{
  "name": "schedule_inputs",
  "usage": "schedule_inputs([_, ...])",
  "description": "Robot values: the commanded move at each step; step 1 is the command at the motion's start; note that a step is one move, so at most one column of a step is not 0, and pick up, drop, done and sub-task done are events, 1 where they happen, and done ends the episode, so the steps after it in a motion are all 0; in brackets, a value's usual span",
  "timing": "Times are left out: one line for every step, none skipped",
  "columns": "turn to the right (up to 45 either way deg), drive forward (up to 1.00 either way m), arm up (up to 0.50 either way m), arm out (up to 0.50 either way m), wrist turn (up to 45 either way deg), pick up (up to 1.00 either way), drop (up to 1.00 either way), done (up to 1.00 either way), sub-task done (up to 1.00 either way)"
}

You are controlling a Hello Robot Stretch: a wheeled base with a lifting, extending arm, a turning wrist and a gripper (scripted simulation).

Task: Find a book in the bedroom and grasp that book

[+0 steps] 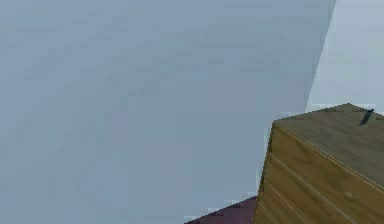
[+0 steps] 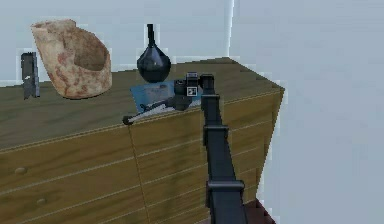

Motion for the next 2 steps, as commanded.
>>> schedule_inputs([0.0, 0.00, 0.10, 0.00, 0.0, 0.00, 0.00, 0.00, 0.00])
schedule_inputs([0.0, 0.00, 0.00, 0.00, 0.0, 0.00, 0.00, 1.00, 0.00])
